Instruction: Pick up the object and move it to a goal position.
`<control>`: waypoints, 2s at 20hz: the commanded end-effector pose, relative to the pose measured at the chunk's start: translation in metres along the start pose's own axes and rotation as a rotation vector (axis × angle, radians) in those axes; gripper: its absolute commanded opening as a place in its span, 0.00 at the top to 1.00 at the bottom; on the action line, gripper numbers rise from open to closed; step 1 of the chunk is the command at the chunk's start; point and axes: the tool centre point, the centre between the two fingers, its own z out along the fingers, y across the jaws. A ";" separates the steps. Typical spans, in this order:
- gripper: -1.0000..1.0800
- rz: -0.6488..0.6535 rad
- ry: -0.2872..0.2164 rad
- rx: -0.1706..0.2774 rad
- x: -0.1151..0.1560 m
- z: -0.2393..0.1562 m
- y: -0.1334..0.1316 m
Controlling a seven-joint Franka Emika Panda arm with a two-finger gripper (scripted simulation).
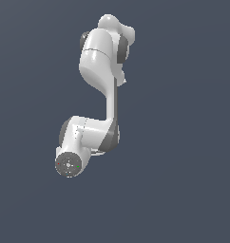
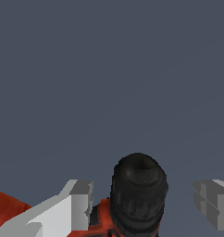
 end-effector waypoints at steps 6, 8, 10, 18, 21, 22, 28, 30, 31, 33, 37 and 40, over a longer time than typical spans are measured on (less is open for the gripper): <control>0.19 0.000 -0.001 0.000 0.000 0.015 0.000; 0.19 0.000 -0.001 0.000 0.000 0.017 0.000; 0.19 0.000 -0.001 0.000 0.000 0.018 0.000; 1.00 0.000 -0.001 0.000 0.000 0.018 0.000; 1.00 0.000 -0.001 0.000 0.000 0.017 0.000; 1.00 0.000 -0.001 0.000 0.000 0.017 0.000; 1.00 0.000 -0.001 0.000 -0.007 0.010 -0.002; 1.00 0.000 -0.001 0.000 -0.012 0.005 -0.004; 1.00 0.000 -0.001 0.000 -0.014 0.002 -0.005; 1.00 0.000 -0.001 0.000 -0.021 -0.005 -0.007; 1.00 0.000 -0.001 0.000 -0.040 -0.025 -0.014; 1.00 -0.001 -0.001 0.000 -0.058 -0.045 -0.020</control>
